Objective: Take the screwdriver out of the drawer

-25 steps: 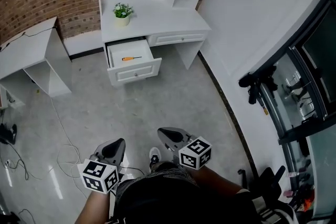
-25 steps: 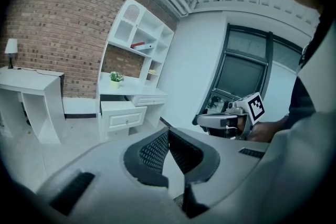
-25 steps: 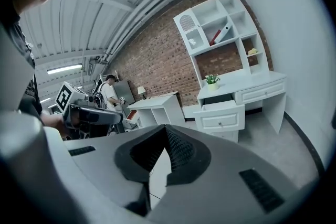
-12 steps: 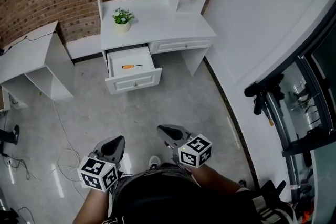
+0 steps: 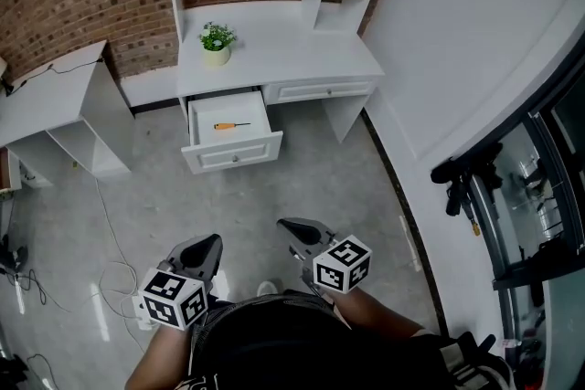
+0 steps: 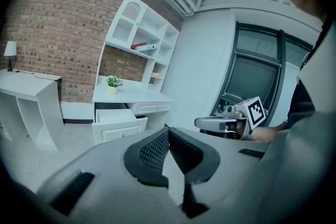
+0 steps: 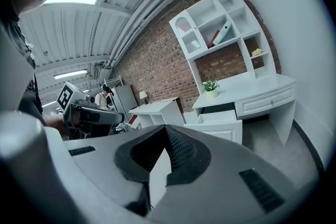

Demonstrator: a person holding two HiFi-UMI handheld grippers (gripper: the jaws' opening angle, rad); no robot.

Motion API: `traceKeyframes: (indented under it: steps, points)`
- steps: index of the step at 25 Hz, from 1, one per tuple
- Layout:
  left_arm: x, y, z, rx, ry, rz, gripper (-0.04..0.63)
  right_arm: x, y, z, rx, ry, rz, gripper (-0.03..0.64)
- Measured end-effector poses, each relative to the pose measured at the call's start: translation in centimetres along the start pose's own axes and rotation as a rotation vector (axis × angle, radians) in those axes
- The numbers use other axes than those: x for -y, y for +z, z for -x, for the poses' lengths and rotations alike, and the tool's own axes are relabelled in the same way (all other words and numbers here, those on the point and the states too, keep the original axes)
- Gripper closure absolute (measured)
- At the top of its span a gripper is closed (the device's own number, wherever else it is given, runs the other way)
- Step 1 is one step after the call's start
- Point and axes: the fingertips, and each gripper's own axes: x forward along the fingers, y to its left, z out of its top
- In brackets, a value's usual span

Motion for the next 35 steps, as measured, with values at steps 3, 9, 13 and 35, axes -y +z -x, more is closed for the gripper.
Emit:
traceKeyframes:
  steps: [3,9,13,35]
  points:
    - [0.4,0.0,-0.9,-0.005,0.001,0.005,0.577,0.6,0.0,0.2,-0.002,0.006,-0.004,0.614]
    - [0.9,0.0,-1.9,-0.022,-0.005,0.001,0.578,1.7,-0.2,0.8,0.0,-0.005,-0.024,0.613]
    - [1.1,0.3,-2.1,-0.024,-0.005,0.001,0.577,2.2,-0.2,1.2,0.001,-0.012,-0.034,0.614]
    - [-2.0,1.4,-6.4,-0.033,-0.068,0.015,0.577,4.4,-0.2,-1.9,-0.042,-0.044,-0.024,0.614]
